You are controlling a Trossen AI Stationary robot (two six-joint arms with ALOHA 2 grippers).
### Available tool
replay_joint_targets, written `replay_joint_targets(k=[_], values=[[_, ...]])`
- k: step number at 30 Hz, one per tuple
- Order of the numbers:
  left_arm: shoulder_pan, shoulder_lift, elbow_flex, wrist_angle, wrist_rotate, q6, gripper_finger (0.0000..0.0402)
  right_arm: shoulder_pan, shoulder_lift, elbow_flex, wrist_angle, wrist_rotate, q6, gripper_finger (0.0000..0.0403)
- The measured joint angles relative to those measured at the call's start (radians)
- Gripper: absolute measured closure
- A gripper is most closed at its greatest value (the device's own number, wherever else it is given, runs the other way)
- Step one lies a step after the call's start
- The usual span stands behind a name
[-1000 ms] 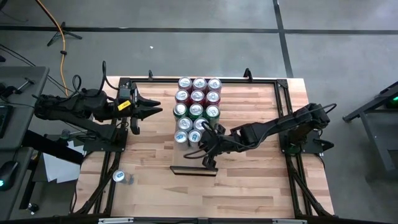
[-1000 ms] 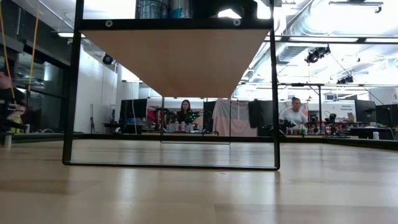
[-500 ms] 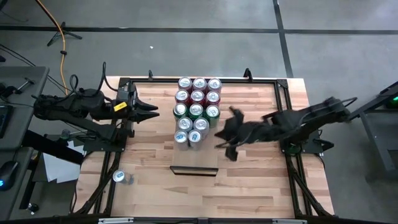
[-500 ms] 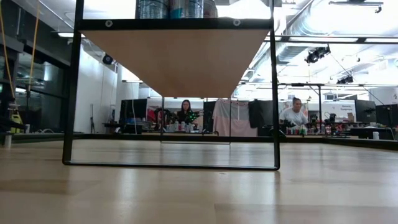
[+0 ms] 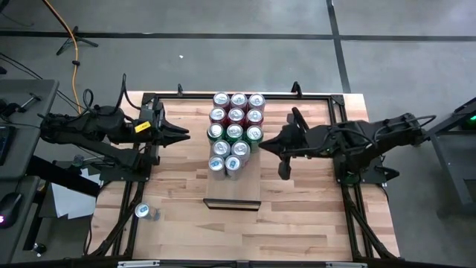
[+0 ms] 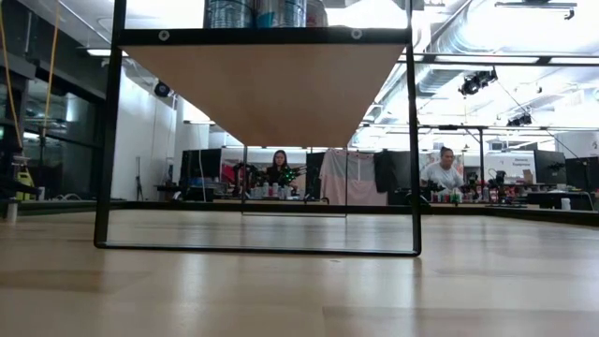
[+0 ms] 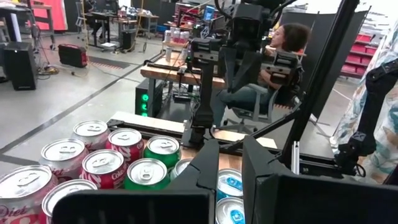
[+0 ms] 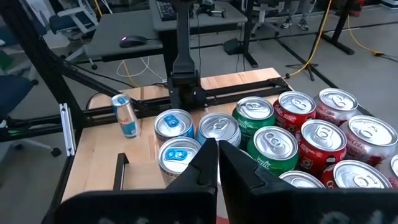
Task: Place canned beverage on shelf
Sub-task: Put the blue soda can on the shelf
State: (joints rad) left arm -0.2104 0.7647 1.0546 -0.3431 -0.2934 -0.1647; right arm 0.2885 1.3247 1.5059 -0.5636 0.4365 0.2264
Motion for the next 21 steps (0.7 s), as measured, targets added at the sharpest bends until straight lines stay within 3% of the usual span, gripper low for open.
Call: replay_joint_targets(k=[8, 13, 21], values=[[0.008, 0.003, 0.000, -0.018, -0.003, -0.074, 0.0366, -0.018, 0.000, 0.000, -0.001, -0.025, 0.000, 0.0403], [0.007, -0.002, 0.033, -0.093, 0.056, -0.115, 0.0290, -0.021, 0.000, 0.000, -0.001, -0.025, 0.018, 0.0403], [0.008, -0.002, 0.040, -0.109, 0.068, -0.133, 0.0155, -0.021, 0.000, 0.000, -0.001, -0.025, 0.053, 0.0403]])
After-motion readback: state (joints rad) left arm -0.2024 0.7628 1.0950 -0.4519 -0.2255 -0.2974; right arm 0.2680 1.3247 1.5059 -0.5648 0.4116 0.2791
